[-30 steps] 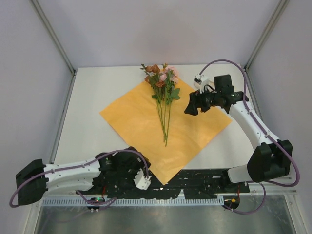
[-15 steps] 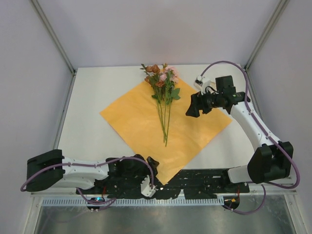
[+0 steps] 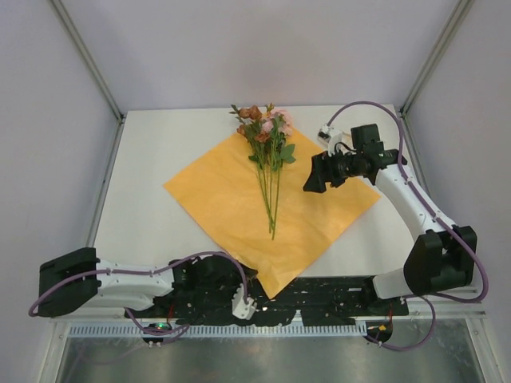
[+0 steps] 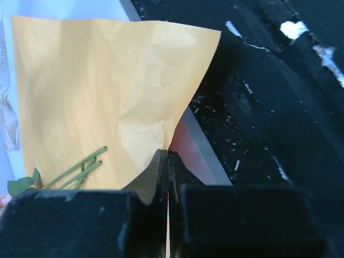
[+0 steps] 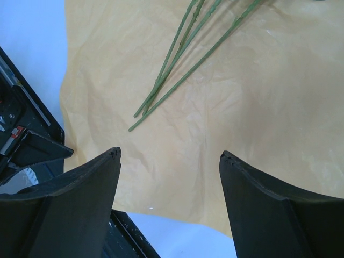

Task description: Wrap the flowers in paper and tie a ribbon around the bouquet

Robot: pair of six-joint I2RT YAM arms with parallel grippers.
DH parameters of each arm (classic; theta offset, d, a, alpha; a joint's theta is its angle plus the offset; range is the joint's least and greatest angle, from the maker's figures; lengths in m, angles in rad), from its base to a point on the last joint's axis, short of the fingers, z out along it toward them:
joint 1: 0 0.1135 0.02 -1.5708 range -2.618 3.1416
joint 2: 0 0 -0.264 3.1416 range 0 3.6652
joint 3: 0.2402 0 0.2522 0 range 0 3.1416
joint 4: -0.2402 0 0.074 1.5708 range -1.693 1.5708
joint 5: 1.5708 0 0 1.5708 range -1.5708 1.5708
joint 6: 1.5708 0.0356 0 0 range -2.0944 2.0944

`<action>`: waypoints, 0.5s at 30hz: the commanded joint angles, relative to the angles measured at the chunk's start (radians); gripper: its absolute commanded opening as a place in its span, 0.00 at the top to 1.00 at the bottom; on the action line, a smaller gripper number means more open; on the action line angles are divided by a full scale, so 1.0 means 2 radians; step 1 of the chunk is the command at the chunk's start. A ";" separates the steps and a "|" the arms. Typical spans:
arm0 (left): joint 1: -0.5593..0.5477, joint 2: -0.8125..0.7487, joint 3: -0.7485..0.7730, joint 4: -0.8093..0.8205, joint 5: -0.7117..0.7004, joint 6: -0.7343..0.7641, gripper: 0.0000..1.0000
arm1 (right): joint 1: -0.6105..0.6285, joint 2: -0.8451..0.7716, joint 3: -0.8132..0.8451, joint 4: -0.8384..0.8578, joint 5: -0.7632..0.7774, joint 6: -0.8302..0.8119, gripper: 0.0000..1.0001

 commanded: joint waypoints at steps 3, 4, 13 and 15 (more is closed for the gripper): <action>0.054 -0.032 0.060 -0.038 0.049 -0.092 1.00 | -0.004 0.007 0.014 -0.015 -0.023 -0.020 0.22; 0.075 -0.034 0.076 -0.056 0.067 -0.117 1.00 | -0.006 0.010 0.016 -0.025 -0.025 -0.030 0.22; 0.275 0.106 0.280 -0.194 0.216 -0.364 1.00 | -0.020 0.044 0.030 -0.064 -0.076 -0.056 0.23; 0.315 0.155 0.323 -0.211 0.242 -0.426 1.00 | -0.023 0.053 0.030 -0.071 -0.082 -0.059 0.24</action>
